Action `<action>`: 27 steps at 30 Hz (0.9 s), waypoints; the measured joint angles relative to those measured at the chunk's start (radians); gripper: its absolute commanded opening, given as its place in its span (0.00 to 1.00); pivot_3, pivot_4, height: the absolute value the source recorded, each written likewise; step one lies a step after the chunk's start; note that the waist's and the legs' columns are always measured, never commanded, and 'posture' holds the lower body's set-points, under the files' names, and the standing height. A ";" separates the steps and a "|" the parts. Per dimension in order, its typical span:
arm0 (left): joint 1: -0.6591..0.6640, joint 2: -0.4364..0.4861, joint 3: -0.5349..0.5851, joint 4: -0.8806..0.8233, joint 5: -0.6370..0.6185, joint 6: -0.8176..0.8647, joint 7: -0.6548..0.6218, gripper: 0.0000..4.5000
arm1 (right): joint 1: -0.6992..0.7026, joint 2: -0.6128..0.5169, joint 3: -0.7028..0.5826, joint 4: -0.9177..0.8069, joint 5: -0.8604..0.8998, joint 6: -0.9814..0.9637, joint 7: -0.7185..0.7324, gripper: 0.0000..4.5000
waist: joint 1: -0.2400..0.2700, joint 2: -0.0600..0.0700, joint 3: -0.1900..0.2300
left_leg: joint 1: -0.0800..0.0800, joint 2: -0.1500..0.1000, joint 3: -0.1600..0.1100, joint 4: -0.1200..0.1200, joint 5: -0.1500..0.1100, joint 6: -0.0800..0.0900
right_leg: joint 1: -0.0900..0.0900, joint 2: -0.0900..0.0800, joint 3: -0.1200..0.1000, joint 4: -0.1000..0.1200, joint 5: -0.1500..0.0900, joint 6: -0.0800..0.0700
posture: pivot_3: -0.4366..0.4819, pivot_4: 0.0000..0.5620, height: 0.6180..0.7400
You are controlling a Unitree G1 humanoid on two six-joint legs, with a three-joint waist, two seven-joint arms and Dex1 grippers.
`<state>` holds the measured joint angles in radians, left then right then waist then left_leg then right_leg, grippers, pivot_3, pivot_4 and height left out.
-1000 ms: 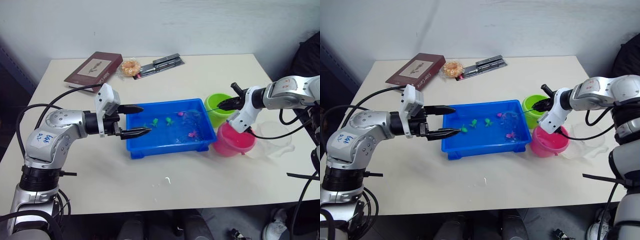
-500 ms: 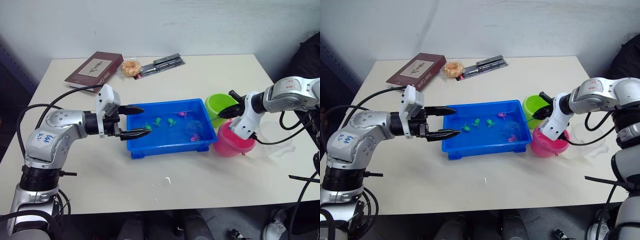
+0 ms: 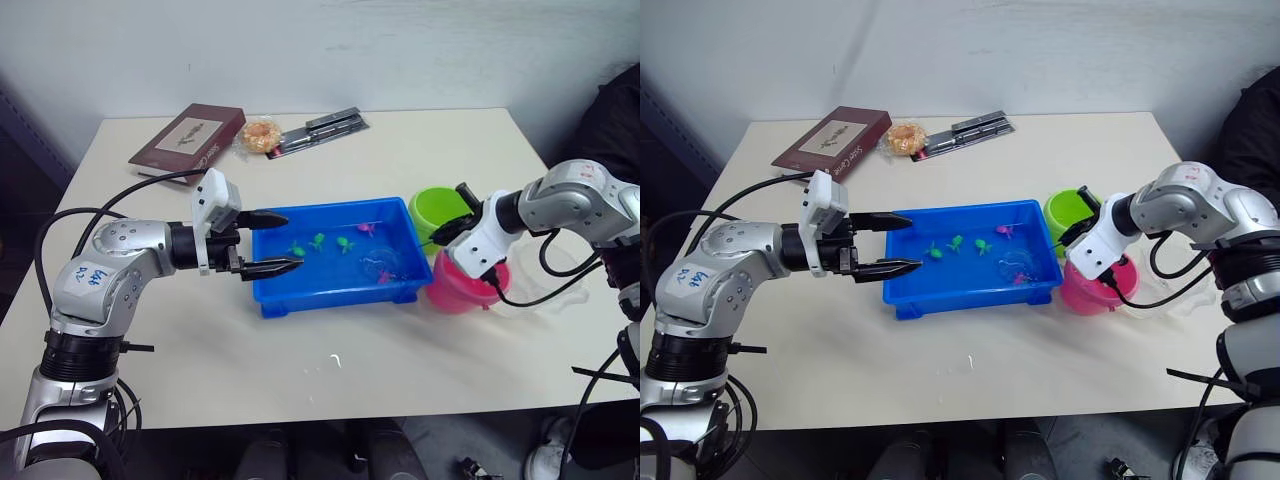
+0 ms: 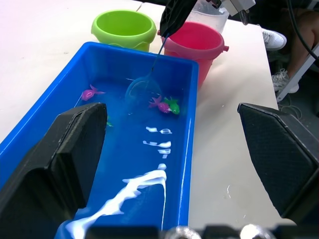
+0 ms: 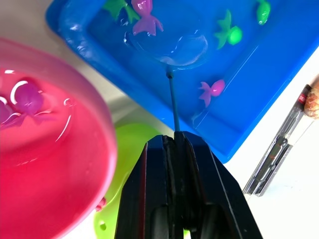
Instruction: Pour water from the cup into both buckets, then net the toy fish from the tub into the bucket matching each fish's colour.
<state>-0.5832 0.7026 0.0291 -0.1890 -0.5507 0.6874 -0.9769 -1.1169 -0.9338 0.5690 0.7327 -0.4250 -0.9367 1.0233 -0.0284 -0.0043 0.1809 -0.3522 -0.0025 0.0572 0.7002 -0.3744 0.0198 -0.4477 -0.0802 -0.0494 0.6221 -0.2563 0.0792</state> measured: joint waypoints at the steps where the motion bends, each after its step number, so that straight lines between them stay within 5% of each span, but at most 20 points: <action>1: 0.000 0.001 0.000 -0.001 0.000 0.000 0.001 1.00 | 0.009 0.007 -0.008 0.003 0.013 0.019 0.013 0.00 | 0.000 0.000 0.000 | 0.000 0.000 0.000 0.000 0.000 0.000 | 0.000 0.000 0.000 0.000 0.000 0.000 | 0.48 0.27 1.00; 27: 0.041 0.030 0.032 -0.033 -0.004 0.012 0.021 1.00 | 0.098 0.172 -0.132 -0.048 0.242 0.425 0.314 0.00 | 0.000 0.000 0.000 | 0.000 0.000 -0.001 0.000 0.000 0.000 | 0.000 -0.001 -0.001 0.000 0.000 0.000 | 0.48 0.27 1.00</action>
<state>-0.5424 0.7327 0.0608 -0.2215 -0.5546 0.6994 -0.9556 -1.0192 -0.7622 0.4370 0.6849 -0.1833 -0.5112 1.3375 -0.0280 -0.0042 0.1808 -0.3523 -0.0026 0.0561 0.7003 -0.3744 0.0198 -0.4476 -0.0809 -0.0502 0.6223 -0.2562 0.0792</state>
